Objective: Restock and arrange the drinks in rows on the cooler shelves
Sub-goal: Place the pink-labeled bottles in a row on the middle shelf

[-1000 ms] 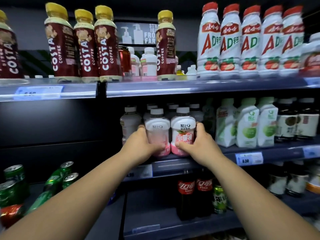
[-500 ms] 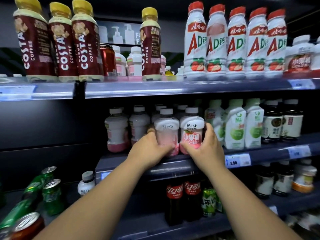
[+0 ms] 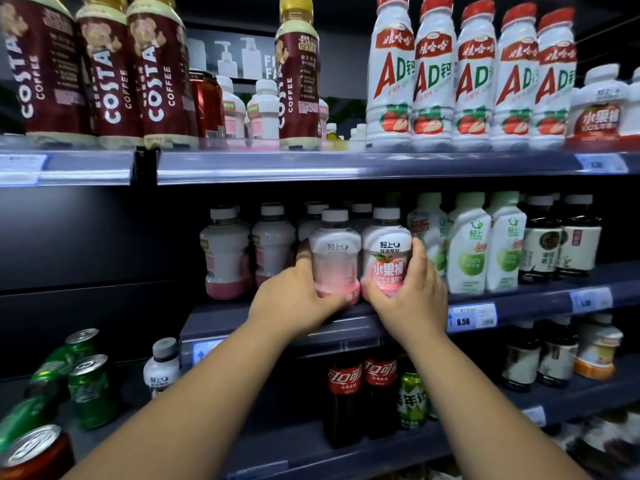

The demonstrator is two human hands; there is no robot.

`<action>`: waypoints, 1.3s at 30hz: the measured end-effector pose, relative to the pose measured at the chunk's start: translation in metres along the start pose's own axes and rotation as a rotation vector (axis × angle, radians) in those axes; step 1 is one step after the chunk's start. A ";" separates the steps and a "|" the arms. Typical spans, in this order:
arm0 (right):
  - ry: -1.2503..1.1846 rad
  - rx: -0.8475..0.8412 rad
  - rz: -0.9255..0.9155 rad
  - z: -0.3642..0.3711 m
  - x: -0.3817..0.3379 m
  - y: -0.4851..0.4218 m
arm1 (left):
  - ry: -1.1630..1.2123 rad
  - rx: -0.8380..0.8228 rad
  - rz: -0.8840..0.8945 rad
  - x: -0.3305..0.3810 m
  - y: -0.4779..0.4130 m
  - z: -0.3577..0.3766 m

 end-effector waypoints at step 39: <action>-0.255 -0.309 -0.425 0.010 -0.144 0.089 | -0.244 0.059 0.076 -0.120 0.079 -0.085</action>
Point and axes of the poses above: each hand's wrist, its own y-axis away from the middle knuckle, its own z-axis out of the palm, x = y × z, the point moved 6 cm from there along -y, towards the middle knuckle, and after that the axes turned 2 degrees about -y, right-handed, at the moved point
